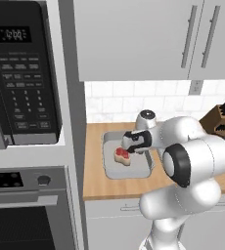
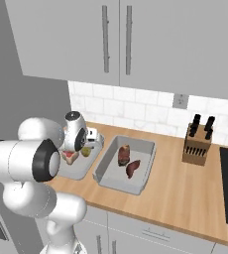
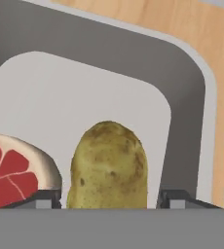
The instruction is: Place one potato and one steak in each tupperware on the nearby counter, to pack two identical lunches.
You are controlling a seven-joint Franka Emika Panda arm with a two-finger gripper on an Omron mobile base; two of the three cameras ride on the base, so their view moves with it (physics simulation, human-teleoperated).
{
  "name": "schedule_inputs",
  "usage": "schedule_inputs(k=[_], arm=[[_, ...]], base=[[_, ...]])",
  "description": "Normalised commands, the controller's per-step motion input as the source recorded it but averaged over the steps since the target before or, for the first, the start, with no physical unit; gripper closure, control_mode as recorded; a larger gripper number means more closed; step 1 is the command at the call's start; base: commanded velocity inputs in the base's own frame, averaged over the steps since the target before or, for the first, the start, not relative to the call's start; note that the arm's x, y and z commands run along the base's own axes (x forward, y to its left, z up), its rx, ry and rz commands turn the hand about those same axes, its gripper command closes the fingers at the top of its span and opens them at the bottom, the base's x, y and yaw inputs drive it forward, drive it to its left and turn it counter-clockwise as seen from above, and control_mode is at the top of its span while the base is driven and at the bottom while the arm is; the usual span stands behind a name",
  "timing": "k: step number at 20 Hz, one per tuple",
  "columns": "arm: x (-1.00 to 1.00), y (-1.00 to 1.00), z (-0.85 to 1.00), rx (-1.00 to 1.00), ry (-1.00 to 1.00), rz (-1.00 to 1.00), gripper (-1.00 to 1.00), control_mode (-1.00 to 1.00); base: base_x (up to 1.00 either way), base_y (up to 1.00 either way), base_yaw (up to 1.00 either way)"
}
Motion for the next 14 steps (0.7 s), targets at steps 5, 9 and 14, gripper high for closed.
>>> schedule_inputs(k=[5, 9, 14], arm=[[-0.02, 0.01, 0.81, 0.0, -0.03, 0.0, -1.0, -1.0], [-0.44, -0.03, 0.75, 0.0, 0.04, 0.0, -1.0, -1.0], [-0.98, -0.49, 0.16, 0.0, 0.12, 0.0, -1.0, -1.0]], base=[[0.0, 0.0, 0.0], [0.0, 0.0, 0.0], [0.0, 0.0, 0.0]])
